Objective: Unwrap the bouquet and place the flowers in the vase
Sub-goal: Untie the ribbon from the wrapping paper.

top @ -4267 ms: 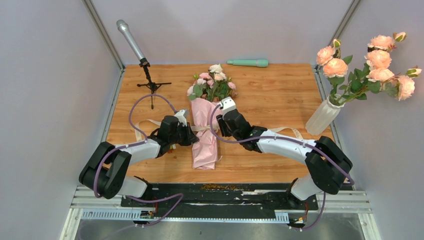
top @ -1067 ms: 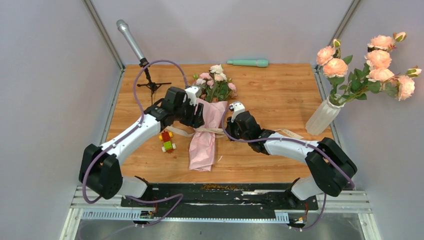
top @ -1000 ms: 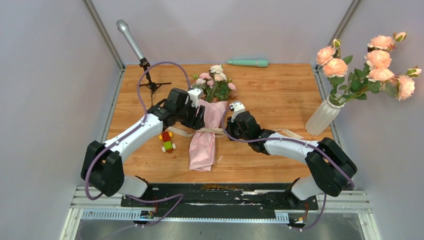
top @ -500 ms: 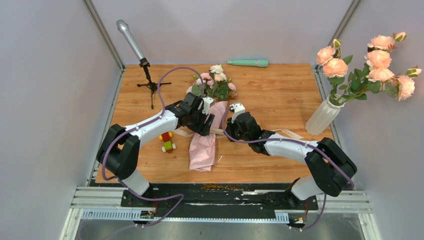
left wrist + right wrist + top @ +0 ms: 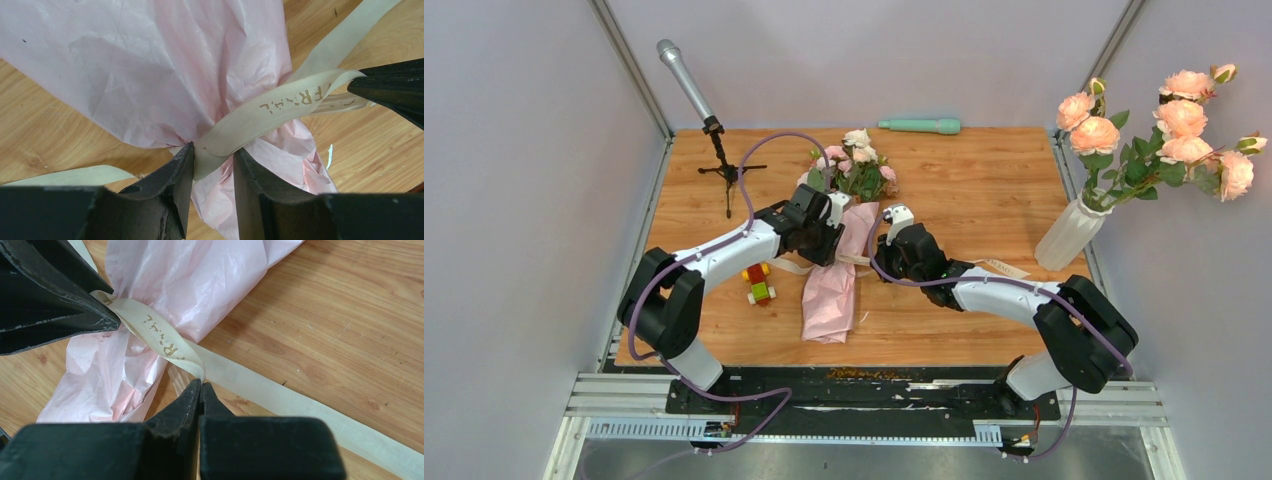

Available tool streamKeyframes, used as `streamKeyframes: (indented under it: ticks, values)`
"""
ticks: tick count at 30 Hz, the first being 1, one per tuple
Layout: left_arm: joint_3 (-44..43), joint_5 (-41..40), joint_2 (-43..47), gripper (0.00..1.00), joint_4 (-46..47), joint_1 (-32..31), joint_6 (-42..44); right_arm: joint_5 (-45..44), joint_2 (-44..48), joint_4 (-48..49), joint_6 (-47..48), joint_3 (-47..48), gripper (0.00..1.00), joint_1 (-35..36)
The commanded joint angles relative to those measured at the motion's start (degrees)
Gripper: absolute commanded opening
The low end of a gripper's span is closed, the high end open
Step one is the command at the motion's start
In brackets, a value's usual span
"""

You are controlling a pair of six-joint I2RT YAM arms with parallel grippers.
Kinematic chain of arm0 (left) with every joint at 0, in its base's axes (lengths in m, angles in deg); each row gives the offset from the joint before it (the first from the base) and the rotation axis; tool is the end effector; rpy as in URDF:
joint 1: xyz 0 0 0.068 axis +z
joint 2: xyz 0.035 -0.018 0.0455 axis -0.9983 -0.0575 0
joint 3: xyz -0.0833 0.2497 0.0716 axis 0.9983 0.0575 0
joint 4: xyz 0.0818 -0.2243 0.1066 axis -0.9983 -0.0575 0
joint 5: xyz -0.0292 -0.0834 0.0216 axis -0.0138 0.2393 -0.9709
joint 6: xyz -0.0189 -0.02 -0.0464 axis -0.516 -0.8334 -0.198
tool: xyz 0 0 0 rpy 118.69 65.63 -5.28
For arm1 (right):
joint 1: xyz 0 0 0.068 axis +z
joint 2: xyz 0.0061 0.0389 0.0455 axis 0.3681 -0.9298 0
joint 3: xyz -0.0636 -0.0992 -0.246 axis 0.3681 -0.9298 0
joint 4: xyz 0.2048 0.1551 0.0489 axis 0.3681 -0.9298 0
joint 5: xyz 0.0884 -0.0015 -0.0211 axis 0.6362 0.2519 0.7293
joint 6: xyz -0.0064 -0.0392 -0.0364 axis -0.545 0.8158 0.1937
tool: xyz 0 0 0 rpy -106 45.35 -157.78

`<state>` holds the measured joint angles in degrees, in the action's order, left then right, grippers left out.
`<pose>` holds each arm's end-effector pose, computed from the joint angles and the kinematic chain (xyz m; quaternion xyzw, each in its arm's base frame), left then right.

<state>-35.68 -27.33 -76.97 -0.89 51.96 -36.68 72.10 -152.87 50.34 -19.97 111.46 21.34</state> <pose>0.2734 -0.1949 0.2157 0.2453 0.9228 -0.1582 0.2516 0.2213 0.2047 0.1874 -0.1818 0.8650 0.2290 0.4078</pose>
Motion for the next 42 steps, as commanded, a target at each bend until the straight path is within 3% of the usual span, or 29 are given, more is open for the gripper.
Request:
streamKeyframes:
  ticks: [1,12,17,21,36,38,42]
  values:
    - [-1.5,0.1,2.8,0.41,1.1,-0.1,0.4,-0.4,0.3,2.0,-1.0,-0.4,0.0,-0.1]
    - [-1.1,0.0,5.7,0.26,1.3,0.0,0.1,-4.1,0.7,-1.3,-1.8,-0.2,0.0,-0.1]
    - [-0.9,-0.4,6.4,0.12,0.6,0.0,-0.2,-5.4,1.1,-2.0,-2.7,-0.5,0.0,-0.1]
    - [0.0,0.5,7.5,0.07,0.6,1.4,-1.6,-7.3,1.5,-3.1,-3.9,-0.7,0.0,-0.1]
    - [8.9,14.3,6.3,0.05,2.0,16.6,-10.3,-9.5,-0.4,-3.5,-7.8,-2.8,0.0,-0.1]
    - [9.3,14.5,7.3,0.09,1.7,16.8,-9.6,-8.8,-0.3,-3.1,-7.5,-2.8,0.0,-0.1]
    - [9.1,12.8,10.1,0.32,0.2,16.7,-7.2,-7.8,0.5,-2.6,-5.8,-2.7,0.0,-0.1]
